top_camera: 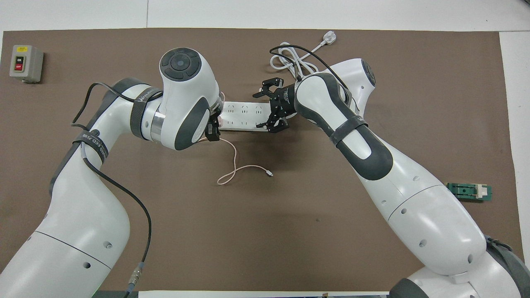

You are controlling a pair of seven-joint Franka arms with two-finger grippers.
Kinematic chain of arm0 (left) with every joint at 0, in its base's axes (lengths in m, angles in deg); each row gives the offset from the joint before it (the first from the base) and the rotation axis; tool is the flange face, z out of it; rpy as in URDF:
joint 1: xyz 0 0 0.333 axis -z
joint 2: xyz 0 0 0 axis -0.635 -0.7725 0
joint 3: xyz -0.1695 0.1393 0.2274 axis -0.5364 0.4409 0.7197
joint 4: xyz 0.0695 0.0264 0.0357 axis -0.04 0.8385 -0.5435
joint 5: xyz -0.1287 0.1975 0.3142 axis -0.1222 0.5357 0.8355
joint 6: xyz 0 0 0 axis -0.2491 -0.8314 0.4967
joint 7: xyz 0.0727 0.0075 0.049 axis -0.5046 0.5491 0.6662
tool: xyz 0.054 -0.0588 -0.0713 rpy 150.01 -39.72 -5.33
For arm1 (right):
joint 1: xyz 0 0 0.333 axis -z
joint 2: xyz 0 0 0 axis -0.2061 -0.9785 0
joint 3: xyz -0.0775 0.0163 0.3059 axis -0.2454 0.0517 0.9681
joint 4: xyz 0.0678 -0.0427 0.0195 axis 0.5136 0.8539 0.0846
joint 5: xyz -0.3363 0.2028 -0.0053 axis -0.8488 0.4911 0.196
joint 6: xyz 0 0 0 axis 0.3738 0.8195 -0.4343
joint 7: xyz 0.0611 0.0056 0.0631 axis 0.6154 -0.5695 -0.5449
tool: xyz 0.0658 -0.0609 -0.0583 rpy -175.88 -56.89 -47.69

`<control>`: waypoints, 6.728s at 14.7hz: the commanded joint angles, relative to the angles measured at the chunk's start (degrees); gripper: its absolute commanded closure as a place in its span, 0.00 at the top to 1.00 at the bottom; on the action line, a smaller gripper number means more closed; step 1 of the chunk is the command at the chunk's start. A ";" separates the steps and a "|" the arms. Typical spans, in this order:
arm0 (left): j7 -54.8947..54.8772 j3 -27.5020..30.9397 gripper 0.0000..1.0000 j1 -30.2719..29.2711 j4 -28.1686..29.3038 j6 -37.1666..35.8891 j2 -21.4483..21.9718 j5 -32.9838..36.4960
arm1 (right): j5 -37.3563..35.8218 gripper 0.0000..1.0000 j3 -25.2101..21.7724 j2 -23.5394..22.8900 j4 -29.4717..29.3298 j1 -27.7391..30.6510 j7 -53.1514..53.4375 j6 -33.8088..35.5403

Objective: Unplug charger and place it aside

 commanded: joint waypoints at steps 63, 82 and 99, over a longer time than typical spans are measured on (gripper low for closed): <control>-73.70 0.76 0.00 -10.50 7.04 -20.62 22.67 3.14 | 1.23 1.00 -0.20 3.33 5.98 -1.78 -3.00 -3.76; -142.02 0.76 0.00 -34.59 51.95 17.75 40.97 -14.06 | -24.93 1.00 -0.73 25.83 6.59 11.57 -0.16 21.10; -154.53 1.20 1.00 -40.48 51.18 19.03 35.07 -26.75 | -56.08 1.00 -0.73 37.34 6.76 22.19 -68.78 30.79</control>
